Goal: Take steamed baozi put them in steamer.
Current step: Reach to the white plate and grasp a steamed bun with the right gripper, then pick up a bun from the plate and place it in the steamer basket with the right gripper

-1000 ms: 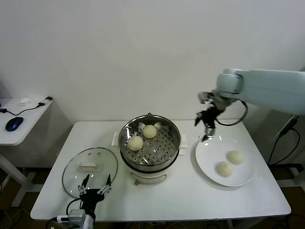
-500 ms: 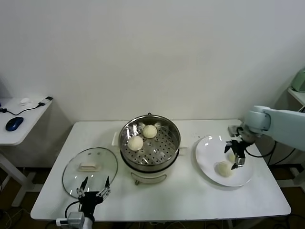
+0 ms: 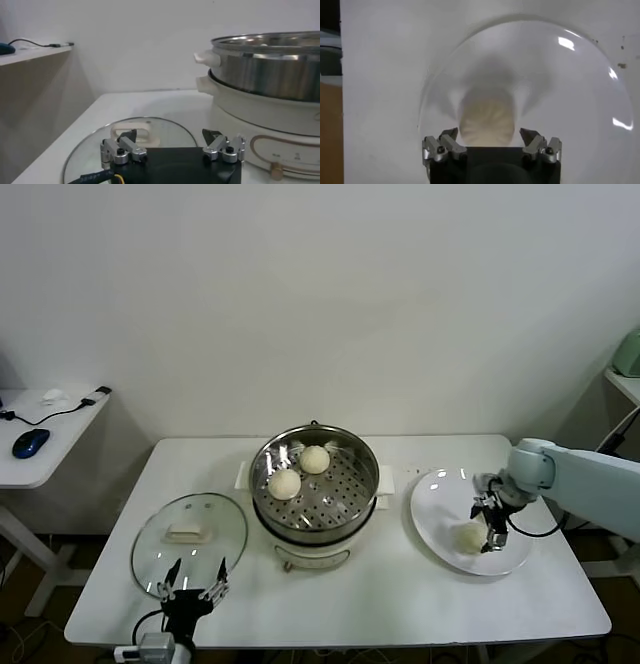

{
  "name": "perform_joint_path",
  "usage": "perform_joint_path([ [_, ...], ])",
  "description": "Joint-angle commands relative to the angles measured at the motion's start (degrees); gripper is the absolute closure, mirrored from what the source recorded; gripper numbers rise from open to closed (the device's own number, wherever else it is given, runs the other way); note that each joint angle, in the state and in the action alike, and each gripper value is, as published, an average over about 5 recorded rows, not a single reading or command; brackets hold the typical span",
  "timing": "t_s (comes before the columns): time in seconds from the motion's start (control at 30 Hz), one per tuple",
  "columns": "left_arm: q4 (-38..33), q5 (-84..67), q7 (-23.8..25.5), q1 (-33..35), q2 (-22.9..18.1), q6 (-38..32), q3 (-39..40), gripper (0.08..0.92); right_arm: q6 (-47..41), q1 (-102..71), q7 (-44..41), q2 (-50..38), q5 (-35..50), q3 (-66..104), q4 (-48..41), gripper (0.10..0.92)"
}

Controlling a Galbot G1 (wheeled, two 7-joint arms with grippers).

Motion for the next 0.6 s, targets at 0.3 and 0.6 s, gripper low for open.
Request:
perform_joint_path([
  [0.3,-0.4,0.5,0.0,0.0,-0.2,0.2,0.4,0.177,0.3,-0.5,-0.6,-0.5,-1.6,3.3,0.8,0.326],
  [0.6,-1.8,1.0,0.0,0.7,-0.4,0.3,0.9,0.177,11.3,24.8,-10.4,4.2,3.4,-6.3,1.3,0.338],
])
